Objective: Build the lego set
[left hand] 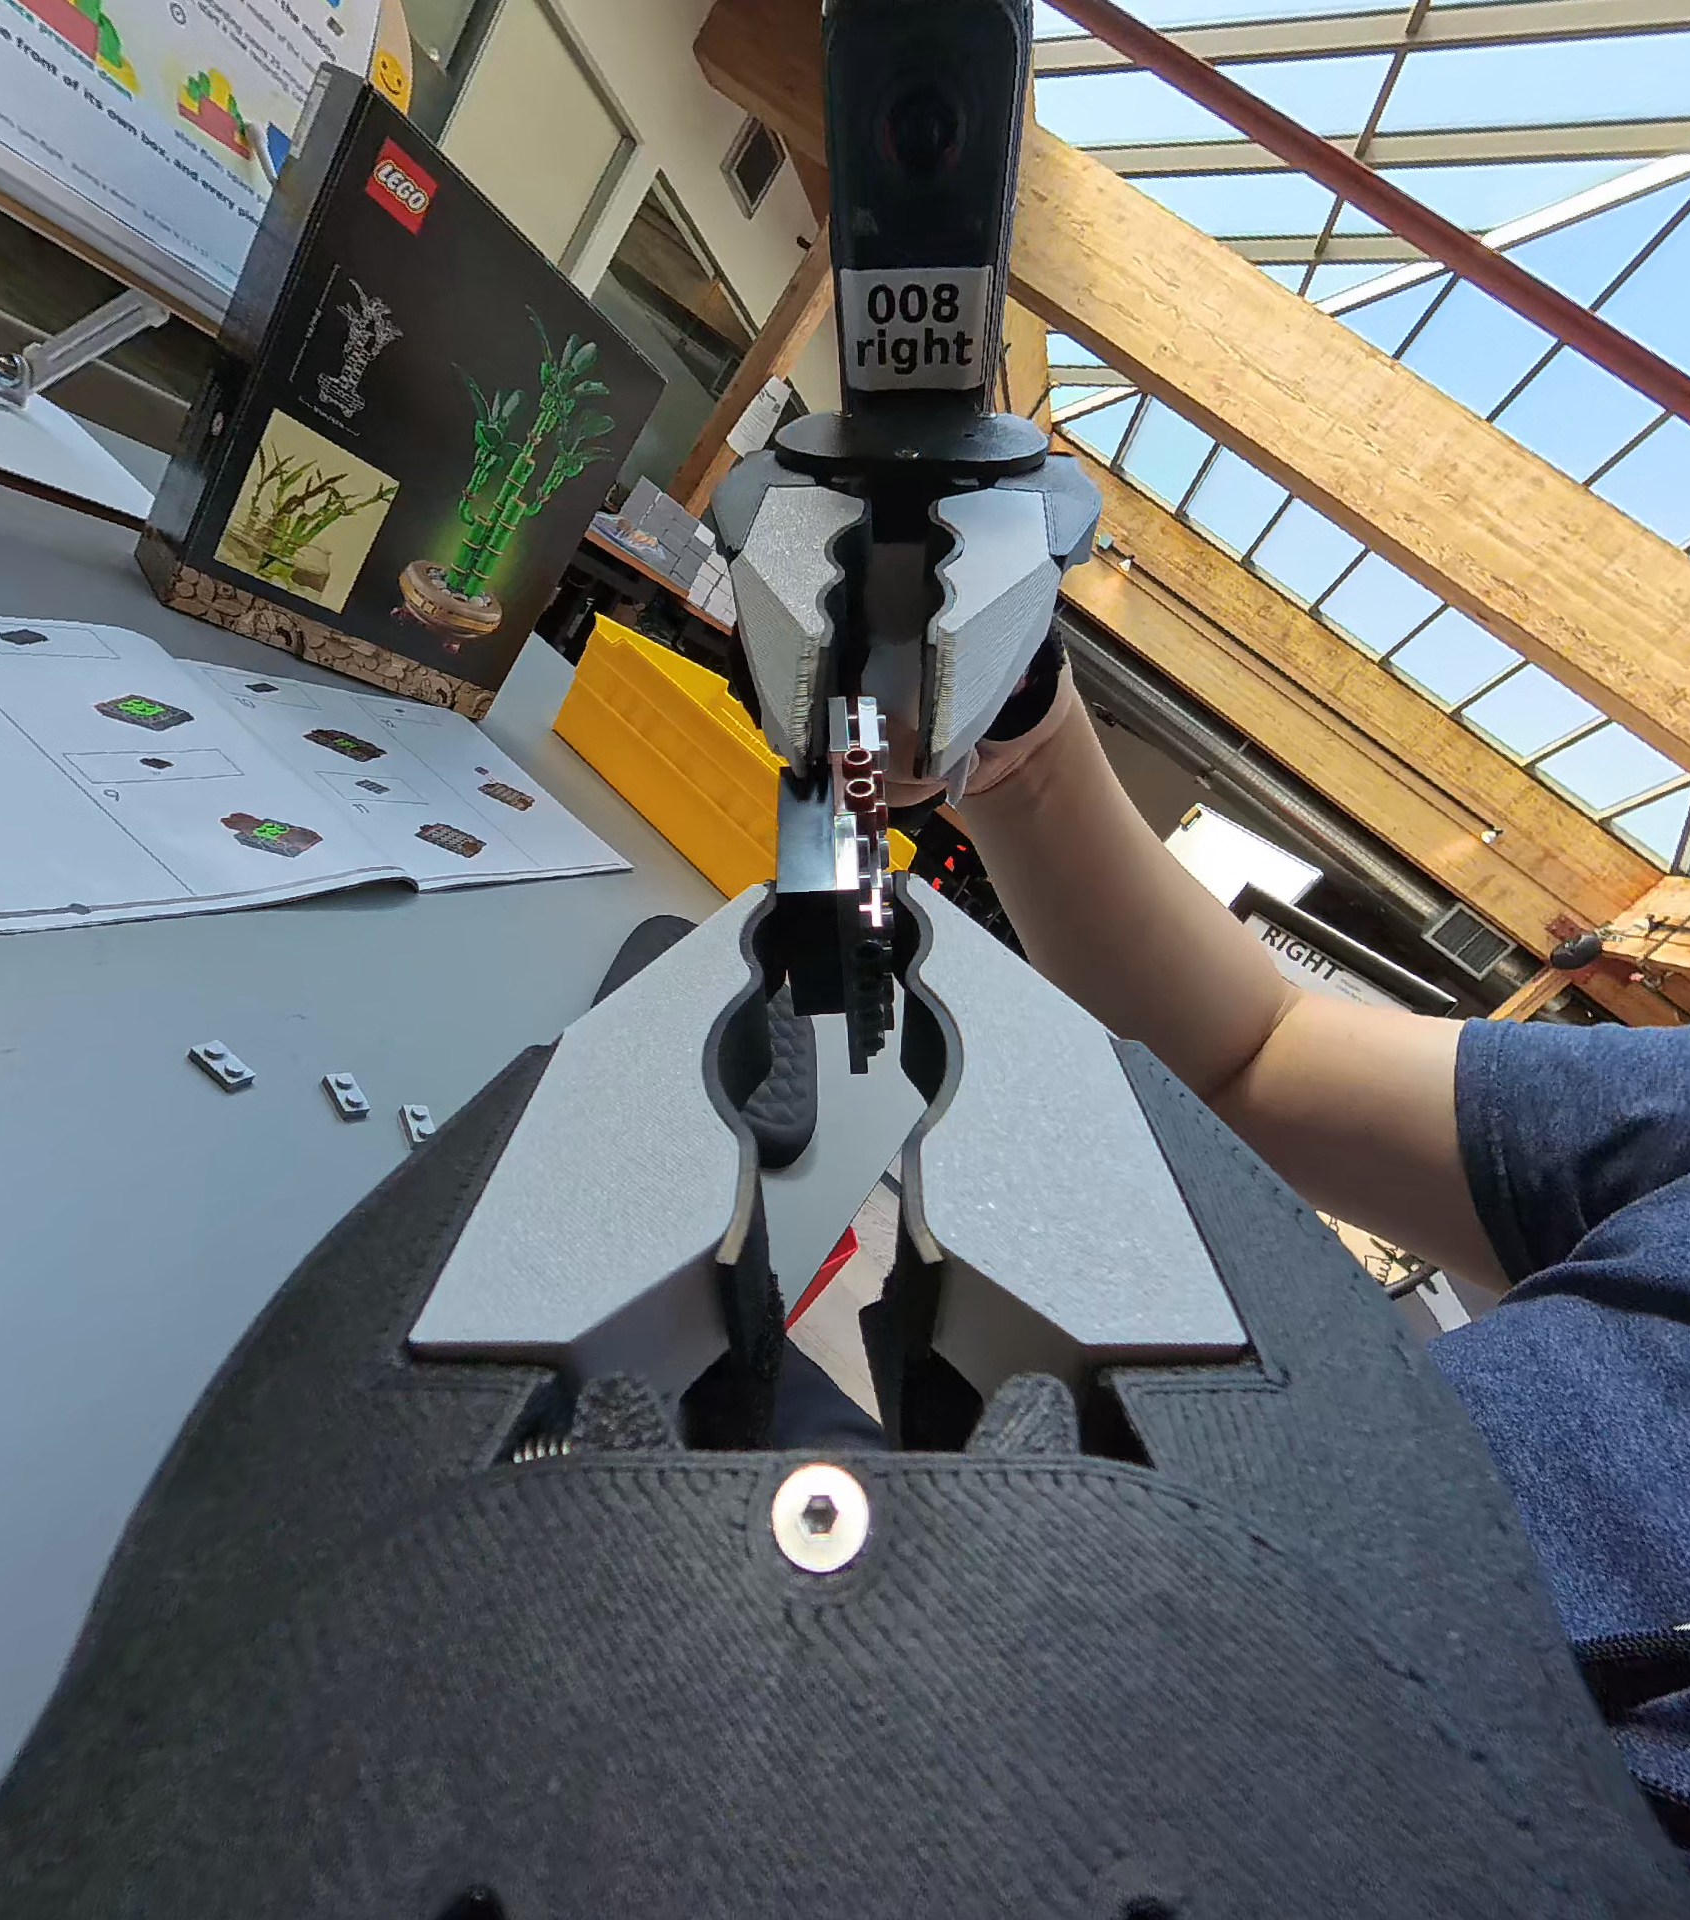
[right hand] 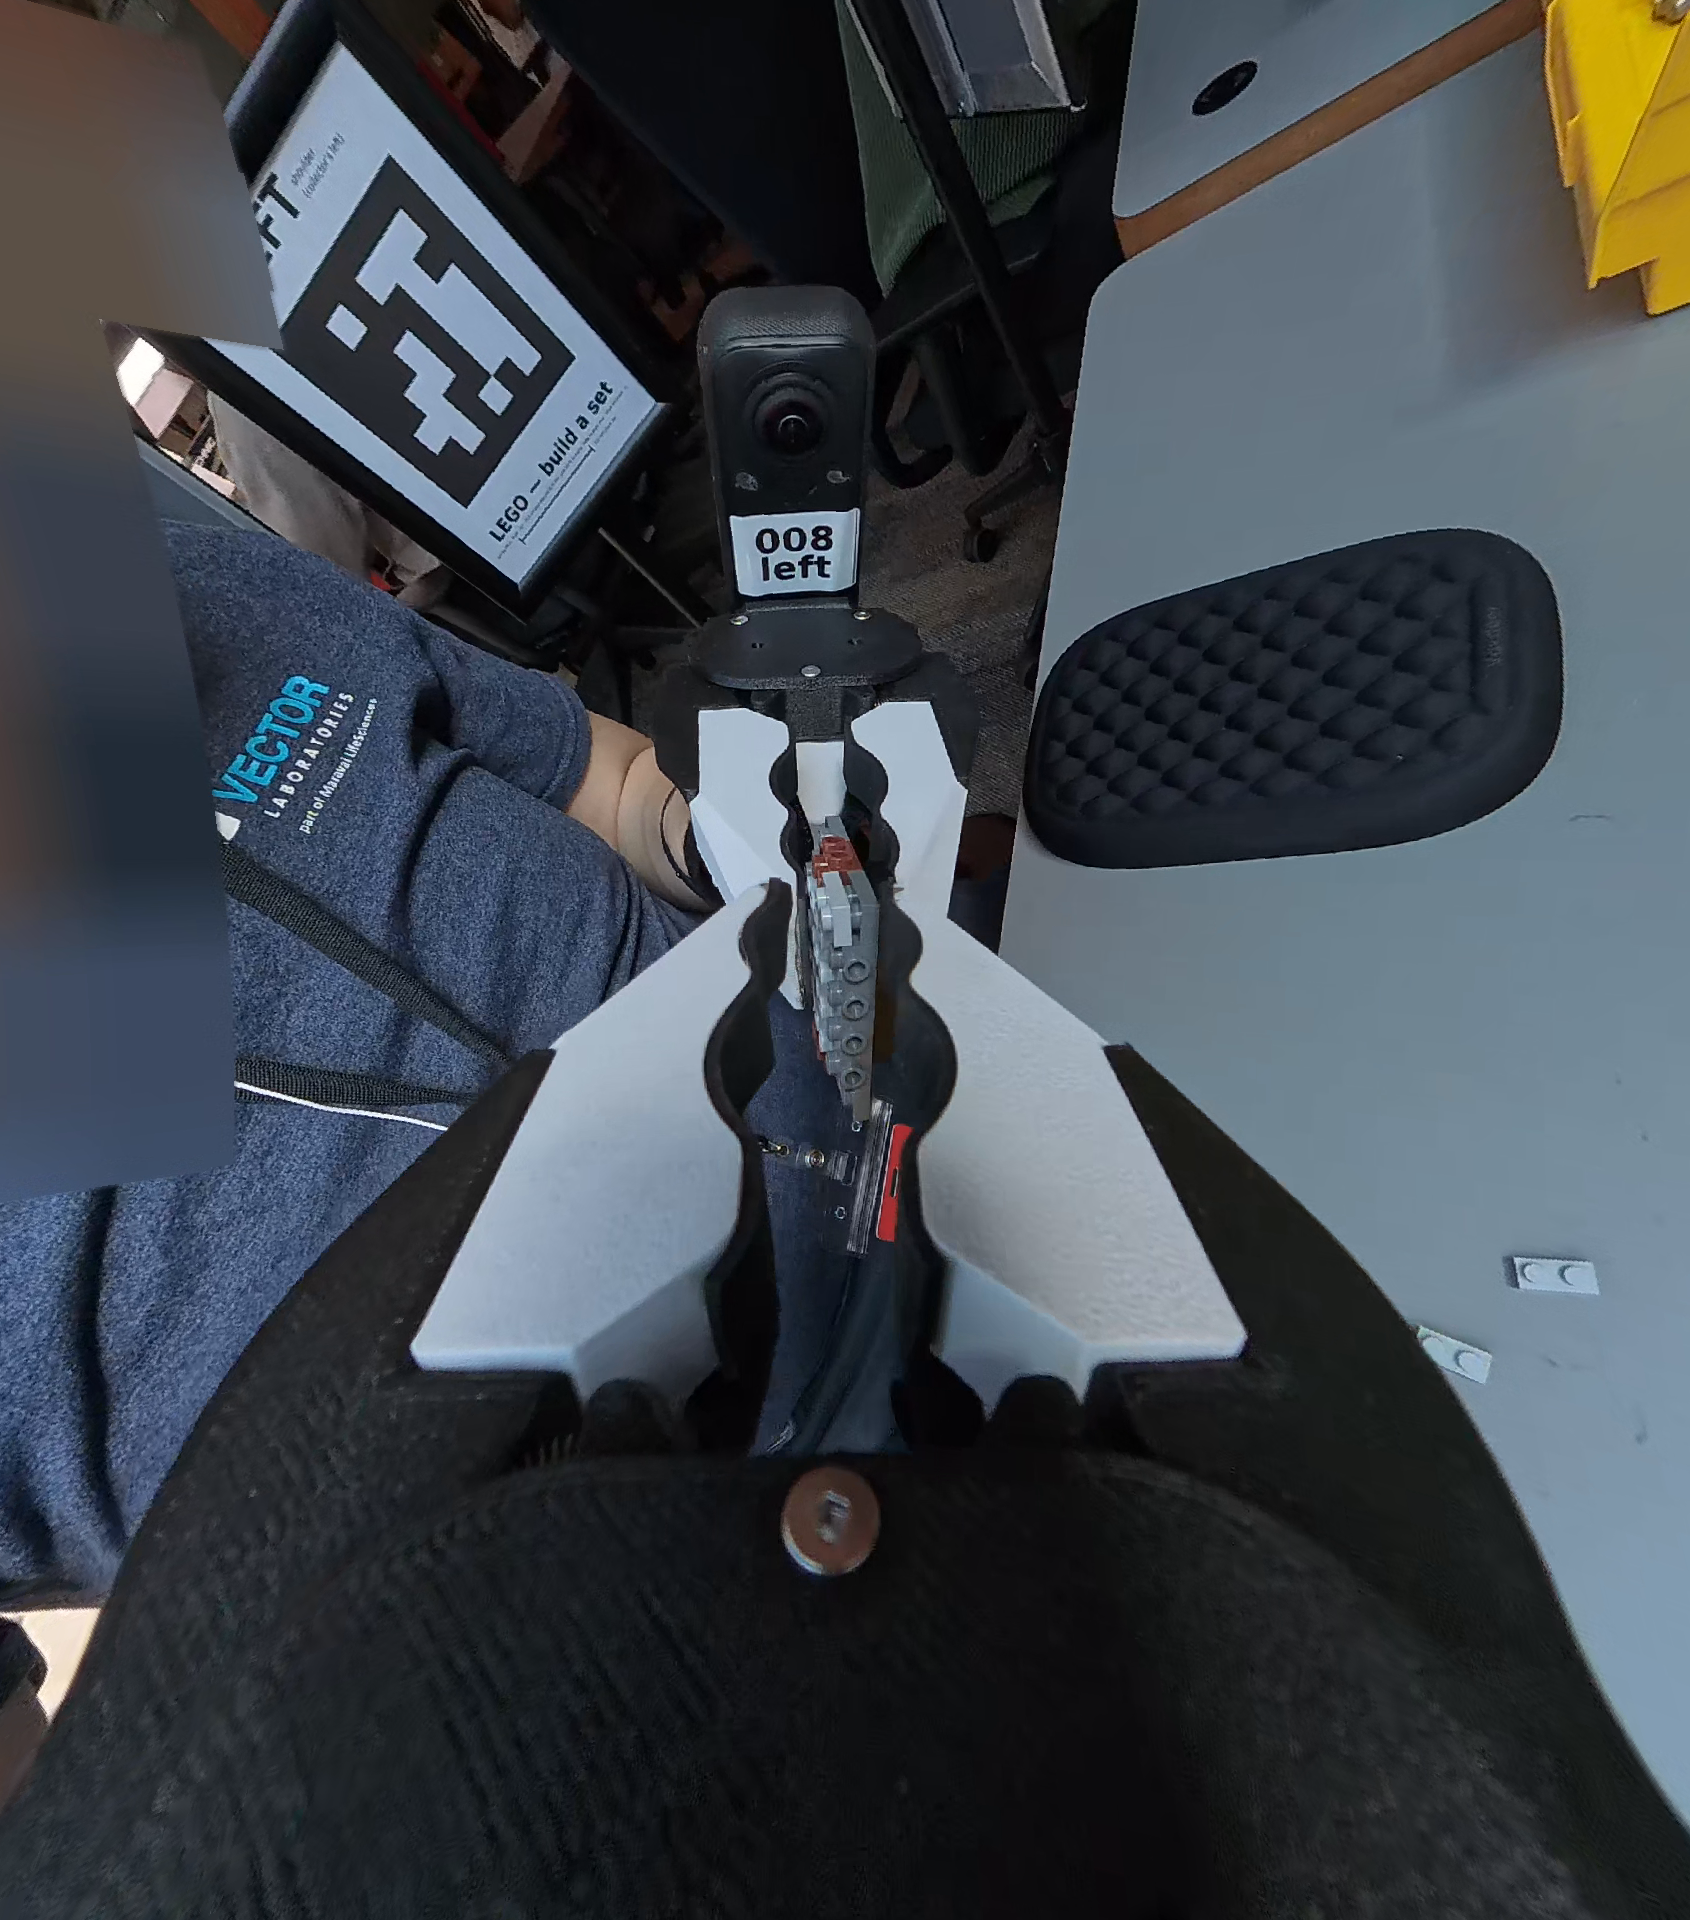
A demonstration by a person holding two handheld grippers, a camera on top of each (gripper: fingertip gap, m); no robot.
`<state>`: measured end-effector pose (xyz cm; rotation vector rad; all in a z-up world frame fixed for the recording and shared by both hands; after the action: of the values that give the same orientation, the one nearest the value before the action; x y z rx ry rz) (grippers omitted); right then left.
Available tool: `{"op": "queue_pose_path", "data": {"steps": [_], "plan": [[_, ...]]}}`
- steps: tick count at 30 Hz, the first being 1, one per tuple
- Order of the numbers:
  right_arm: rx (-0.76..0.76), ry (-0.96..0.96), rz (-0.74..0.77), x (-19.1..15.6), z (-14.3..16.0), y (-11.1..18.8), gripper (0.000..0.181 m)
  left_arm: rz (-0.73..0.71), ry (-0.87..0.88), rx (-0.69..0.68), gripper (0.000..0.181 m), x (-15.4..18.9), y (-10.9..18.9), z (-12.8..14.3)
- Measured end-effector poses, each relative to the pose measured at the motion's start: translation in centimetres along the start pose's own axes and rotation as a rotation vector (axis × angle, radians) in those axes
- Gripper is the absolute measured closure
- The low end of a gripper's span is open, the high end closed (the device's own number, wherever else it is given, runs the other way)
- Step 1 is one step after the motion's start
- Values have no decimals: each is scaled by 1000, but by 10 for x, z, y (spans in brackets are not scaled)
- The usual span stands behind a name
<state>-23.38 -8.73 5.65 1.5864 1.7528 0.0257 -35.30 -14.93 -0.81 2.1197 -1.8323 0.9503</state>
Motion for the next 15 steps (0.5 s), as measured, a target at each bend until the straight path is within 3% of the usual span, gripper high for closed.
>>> {"op": "queue_pose_path", "data": {"steps": [15], "plan": [[22, 10, -60, 0, 4, 1, 173, 22, -45, -24, 164, 5, -2, 0]]}}
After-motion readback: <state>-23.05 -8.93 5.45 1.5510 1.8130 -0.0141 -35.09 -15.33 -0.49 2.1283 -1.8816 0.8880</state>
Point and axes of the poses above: each gripper's, where its closed fingertips meet, y back along the fingers, z out of its underside, x = y × z across the jaws, the point moved 8 cm from there along y, back along the fingers, and after that the axes turned 8 degrees about z, right-handed, at the moved point
